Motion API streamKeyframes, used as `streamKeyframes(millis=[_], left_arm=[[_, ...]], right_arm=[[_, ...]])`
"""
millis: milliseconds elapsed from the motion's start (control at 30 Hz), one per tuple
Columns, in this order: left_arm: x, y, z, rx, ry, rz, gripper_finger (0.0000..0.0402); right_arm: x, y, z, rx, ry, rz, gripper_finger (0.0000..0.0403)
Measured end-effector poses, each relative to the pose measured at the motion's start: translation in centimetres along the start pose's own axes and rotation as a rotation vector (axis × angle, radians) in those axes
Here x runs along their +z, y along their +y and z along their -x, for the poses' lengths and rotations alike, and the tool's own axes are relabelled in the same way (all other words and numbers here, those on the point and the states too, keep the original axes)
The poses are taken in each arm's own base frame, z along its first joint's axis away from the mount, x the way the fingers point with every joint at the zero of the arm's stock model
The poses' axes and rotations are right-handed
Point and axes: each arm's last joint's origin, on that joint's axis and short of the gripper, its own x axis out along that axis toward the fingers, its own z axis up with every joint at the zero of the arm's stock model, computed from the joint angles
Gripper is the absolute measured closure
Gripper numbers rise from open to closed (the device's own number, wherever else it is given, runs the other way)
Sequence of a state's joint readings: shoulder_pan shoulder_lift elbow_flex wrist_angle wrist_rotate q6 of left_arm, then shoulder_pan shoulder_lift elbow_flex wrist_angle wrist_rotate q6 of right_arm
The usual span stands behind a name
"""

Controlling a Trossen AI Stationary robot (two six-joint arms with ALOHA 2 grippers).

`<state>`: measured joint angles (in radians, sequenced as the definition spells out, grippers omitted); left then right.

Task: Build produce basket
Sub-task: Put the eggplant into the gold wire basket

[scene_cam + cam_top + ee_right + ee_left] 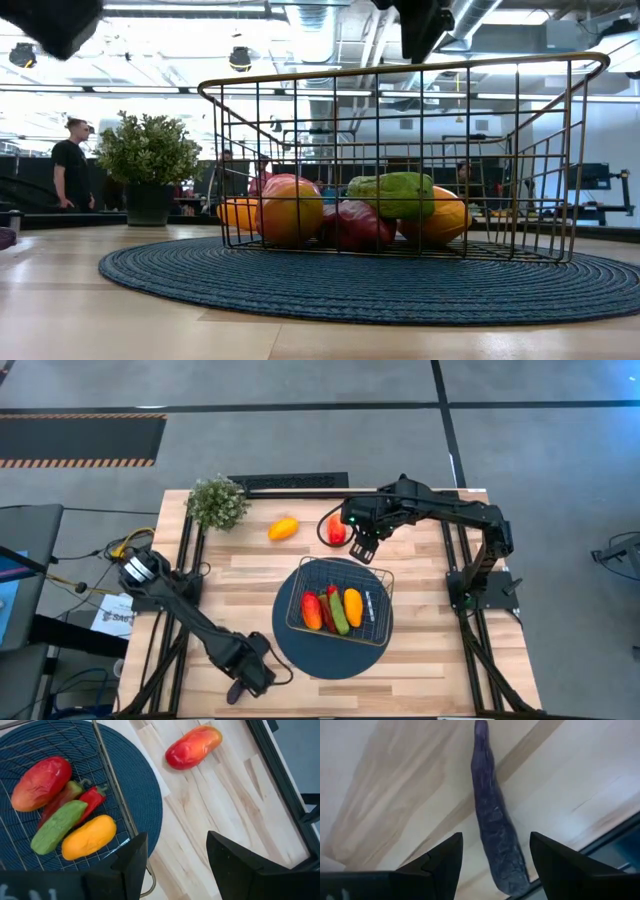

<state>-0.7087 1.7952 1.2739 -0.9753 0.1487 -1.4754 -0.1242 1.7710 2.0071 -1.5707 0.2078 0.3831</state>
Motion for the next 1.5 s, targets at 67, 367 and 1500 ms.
streamKeyframes(millis=[67, 367, 1500], left_arm=[[-0.3, -0.2, -0.8, 0.015, 0.009, -0.007, 0.0186], [-0.8, -2.2, -4.9, -0.013, 0.041, -0.063, 0.0186], [8.6, 3.2, 15.6, 0.153, -0.548, -0.349, 0.0357]], right_arm=[[0.0, 0.0, 0.0, 0.007, 0.003, -0.001, 0.0185], [-0.3, 0.9, 0.2, 0.033, 0.008, 0.003, 0.0185], [-2.9, -4.1, 5.5, 0.063, -0.149, -0.115, 0.0387]])
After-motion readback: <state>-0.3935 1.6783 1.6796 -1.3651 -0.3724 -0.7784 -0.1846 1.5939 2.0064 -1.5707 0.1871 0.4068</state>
